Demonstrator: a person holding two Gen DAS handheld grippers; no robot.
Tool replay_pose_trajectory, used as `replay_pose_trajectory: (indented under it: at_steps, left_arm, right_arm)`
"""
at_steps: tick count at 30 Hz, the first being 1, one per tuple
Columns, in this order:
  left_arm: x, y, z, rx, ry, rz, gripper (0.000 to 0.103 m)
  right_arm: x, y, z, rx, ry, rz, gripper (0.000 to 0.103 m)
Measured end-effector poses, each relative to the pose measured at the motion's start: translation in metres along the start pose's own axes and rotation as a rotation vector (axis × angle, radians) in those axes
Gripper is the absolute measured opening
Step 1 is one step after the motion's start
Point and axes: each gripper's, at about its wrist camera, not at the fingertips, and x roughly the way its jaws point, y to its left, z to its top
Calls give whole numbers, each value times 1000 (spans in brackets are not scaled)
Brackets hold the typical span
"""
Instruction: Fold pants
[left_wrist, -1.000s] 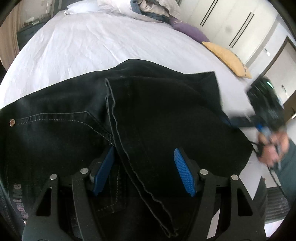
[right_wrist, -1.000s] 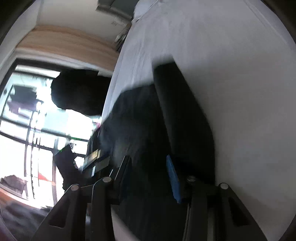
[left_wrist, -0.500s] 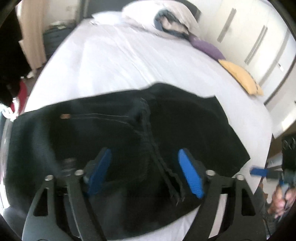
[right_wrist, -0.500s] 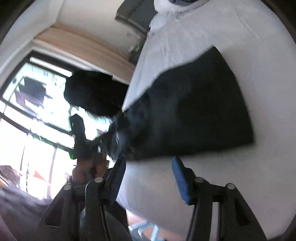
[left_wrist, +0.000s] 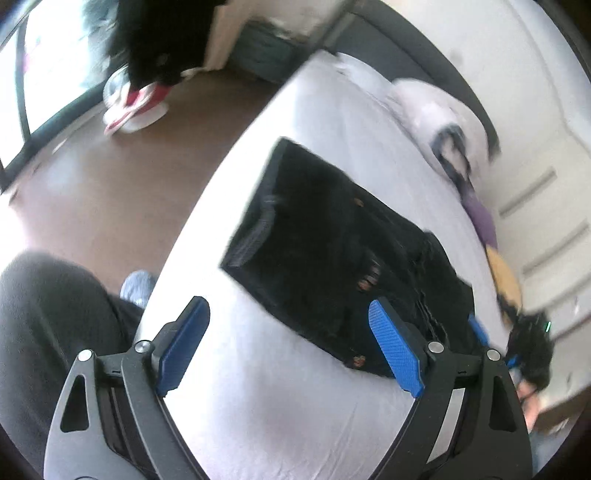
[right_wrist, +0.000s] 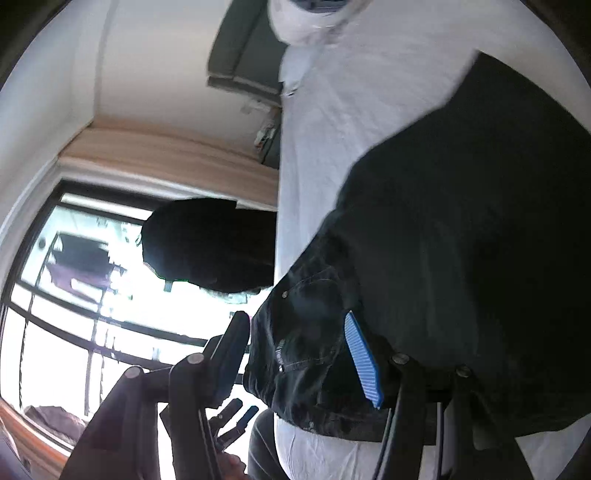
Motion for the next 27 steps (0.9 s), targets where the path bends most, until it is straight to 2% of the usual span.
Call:
replay_pose_trajectory:
  at_steps: [6, 8, 10, 12, 15, 16, 17, 18, 19, 22, 27]
  left_arm:
    - [25, 31, 0, -181, 64, -59, 88]
    - [26, 33, 1, -189, 26, -68, 88]
    - [37, 37, 6, -227, 16, -99, 87]
    - [45, 40, 10, -253, 6, -122, 86]
    - [52, 36, 10, -249, 5, -115, 82]
    - [50, 35, 11, -245, 7, -128, 68]
    - [54, 32, 13, -245, 15, -145, 48]
    - [54, 32, 14, -247, 29, -153, 40]
    - [58, 32, 15, -249, 38, -150, 35]
    - [62, 32, 17, -254, 44, -140, 31]
    - [57, 18, 21, -196, 32, -71, 22]
  right_arm:
    - [-2, -21, 2, 43, -19, -27, 57]
    - [0, -27, 1, 55, 2, -37, 55]
    - [-1, -30, 0, 52, 14, -62, 50]
    - [-2, -29, -2, 35, 20, -77, 50]
    - [2, -25, -3, 6, 35, -109, 50]
    - [3, -24, -3, 0, 38, -117, 50]
    - [4, -24, -4, -5, 38, -123, 50]
    - [4, -24, -4, -8, 38, -126, 50]
    - [5, -24, -4, -10, 38, -129, 50]
    - [8, -23, -4, -21, 42, -147, 50]
    - [17, -14, -5, -76, 64, -212, 51]
